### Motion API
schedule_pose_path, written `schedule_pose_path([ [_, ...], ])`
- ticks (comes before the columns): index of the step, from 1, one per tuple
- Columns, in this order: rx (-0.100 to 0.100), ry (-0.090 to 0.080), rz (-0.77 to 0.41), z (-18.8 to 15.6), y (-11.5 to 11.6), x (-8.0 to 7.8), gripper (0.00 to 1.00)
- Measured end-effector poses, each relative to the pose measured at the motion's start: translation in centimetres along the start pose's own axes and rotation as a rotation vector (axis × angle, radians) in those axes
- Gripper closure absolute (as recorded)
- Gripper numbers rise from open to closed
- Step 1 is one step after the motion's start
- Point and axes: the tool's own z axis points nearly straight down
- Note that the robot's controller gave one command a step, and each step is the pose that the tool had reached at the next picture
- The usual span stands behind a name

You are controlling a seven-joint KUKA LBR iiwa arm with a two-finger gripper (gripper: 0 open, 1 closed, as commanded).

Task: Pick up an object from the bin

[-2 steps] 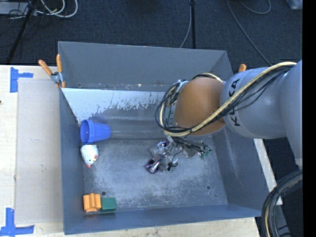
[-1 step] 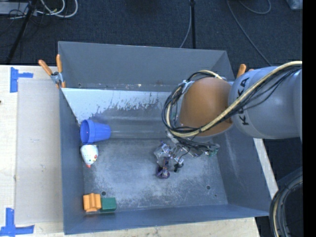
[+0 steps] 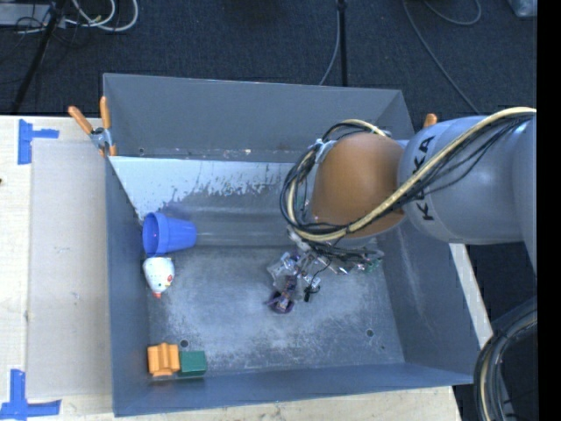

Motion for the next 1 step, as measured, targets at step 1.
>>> schedule_pose_path([
  [1,0.001,-0.005,0.043,-16.12,-1.86,-1.88,1.0],
])
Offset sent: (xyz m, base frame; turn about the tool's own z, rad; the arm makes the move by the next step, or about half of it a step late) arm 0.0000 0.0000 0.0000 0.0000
